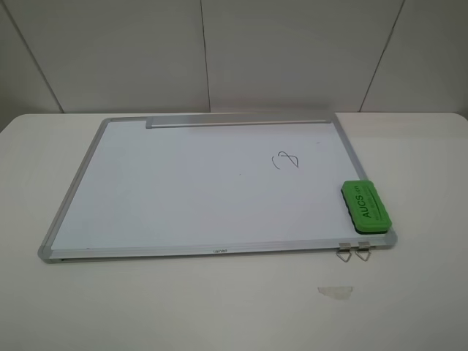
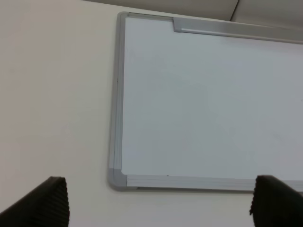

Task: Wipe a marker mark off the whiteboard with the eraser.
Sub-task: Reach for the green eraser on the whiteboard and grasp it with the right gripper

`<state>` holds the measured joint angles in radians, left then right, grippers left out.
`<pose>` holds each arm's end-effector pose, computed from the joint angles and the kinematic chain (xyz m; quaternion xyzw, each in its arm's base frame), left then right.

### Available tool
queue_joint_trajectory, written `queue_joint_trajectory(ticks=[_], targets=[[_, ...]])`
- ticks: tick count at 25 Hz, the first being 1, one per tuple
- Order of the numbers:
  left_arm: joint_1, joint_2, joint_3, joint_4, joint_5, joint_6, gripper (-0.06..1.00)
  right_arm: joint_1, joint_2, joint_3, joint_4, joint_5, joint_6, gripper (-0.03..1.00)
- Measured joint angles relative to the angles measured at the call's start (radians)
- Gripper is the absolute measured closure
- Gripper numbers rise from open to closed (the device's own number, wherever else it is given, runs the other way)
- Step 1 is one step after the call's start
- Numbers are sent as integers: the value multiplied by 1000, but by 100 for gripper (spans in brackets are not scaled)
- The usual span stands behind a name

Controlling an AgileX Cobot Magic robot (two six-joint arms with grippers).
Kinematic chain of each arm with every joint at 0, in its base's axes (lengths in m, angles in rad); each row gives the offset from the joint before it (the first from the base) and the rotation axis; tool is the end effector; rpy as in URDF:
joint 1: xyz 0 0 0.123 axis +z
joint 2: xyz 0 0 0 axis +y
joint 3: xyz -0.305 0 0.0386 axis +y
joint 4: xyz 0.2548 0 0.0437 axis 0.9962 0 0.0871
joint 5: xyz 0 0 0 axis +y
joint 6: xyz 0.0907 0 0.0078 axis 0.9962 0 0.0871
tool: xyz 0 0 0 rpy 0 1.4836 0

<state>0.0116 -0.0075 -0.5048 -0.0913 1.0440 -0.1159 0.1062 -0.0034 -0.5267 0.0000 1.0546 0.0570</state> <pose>-0.0226 -0.0074 0.2833 -0.0522 0.8431 -0.0733 0.5302 -0.0248 -0.0026 0.2884 -0.0208 0.8434 0.0438 0.5351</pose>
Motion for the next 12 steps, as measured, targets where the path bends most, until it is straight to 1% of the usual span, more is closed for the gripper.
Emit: queue_joint_trajectory(ticks=[4,12], targets=[[0,0,0,0,0,0,16,0,70,-19,23,0,0,14],[0,0,0,0,0,0,16,0,448,-119,108,-47,0,14]])
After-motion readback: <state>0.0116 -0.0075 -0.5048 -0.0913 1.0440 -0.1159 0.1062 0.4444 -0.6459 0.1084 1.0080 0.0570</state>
